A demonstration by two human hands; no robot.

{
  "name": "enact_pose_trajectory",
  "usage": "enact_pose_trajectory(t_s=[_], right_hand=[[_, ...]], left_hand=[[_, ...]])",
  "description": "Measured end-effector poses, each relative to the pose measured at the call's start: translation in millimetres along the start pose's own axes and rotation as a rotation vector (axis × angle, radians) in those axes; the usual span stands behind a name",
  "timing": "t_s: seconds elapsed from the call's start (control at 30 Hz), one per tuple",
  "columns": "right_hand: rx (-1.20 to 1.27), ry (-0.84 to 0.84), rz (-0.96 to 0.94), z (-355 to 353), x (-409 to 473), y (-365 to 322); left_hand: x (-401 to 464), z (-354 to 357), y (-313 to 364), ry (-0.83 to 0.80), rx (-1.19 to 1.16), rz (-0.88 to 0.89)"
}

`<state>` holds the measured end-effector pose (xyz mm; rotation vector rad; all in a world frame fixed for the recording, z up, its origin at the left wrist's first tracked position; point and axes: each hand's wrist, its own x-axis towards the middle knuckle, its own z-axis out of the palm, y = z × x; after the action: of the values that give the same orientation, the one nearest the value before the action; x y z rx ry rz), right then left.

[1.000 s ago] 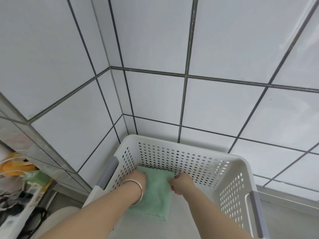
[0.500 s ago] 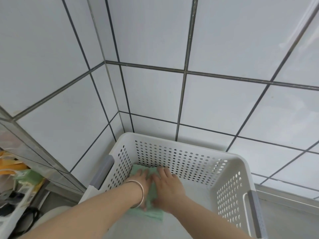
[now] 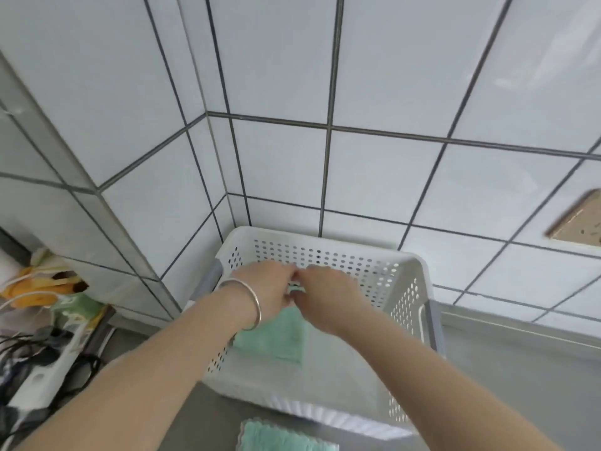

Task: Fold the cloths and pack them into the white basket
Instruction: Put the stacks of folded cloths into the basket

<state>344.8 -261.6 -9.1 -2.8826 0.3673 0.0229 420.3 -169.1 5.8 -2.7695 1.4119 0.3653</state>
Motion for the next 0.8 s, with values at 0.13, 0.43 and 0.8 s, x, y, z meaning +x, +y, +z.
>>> enact_pose_trajectory(t_s=[0.13,0.43,0.8], right_hand=[[0.389,0.674,-0.231,-25.3,-102.0,-3.1],[0.655,0.198,0.476,171.1,-263.4,-3.9],[0.966,-0.175,0.919,221.8,-218.4,-35.5]], left_hand=[[-94.5,-3.1,12.9,0.716,-0.426,0.083],[-188.8,211.9,11.3,0.435,-0.909,-0.836],[-181.7,254.9,26.9,-0.061,-0.784,-0.728]])
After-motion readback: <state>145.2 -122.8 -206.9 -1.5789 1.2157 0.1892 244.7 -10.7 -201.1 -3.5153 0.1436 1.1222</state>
